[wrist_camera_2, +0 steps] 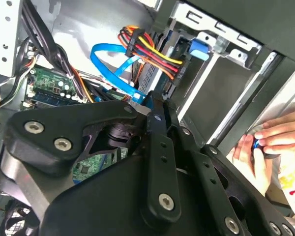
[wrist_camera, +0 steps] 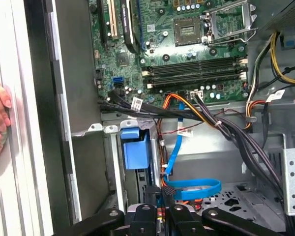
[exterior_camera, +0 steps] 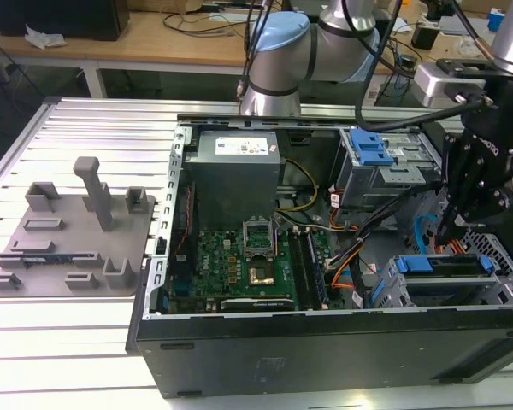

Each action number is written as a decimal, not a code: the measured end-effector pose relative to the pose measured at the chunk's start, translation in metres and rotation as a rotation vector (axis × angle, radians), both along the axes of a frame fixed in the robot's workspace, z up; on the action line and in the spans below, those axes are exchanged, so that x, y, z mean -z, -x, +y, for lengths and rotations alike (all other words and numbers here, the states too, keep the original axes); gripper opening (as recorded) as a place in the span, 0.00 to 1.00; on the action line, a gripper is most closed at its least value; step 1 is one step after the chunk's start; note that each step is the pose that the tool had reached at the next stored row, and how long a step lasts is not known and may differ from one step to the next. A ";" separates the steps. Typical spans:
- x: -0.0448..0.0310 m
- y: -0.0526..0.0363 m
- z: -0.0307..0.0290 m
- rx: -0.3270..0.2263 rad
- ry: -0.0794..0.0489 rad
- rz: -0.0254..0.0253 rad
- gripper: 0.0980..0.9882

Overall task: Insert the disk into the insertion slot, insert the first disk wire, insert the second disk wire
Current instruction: 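Insert the second disk wire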

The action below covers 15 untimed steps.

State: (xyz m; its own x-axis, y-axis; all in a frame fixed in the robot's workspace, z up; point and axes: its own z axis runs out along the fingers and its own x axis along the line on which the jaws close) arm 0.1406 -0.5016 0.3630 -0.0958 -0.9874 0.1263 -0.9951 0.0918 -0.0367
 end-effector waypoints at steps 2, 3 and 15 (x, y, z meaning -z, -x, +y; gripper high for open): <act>0.0000 -0.0027 -0.0058 0.000 -0.005 -0.0004 0.07; 0.0001 -0.0027 -0.0084 0.000 -0.011 -0.0003 0.07; 0.0029 -0.0024 -0.0258 -0.013 -0.096 -0.0031 0.07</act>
State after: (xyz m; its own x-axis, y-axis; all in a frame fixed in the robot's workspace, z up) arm 0.1429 -0.5275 0.3600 -0.0829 -0.9961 0.0306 -0.9961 0.0820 -0.0315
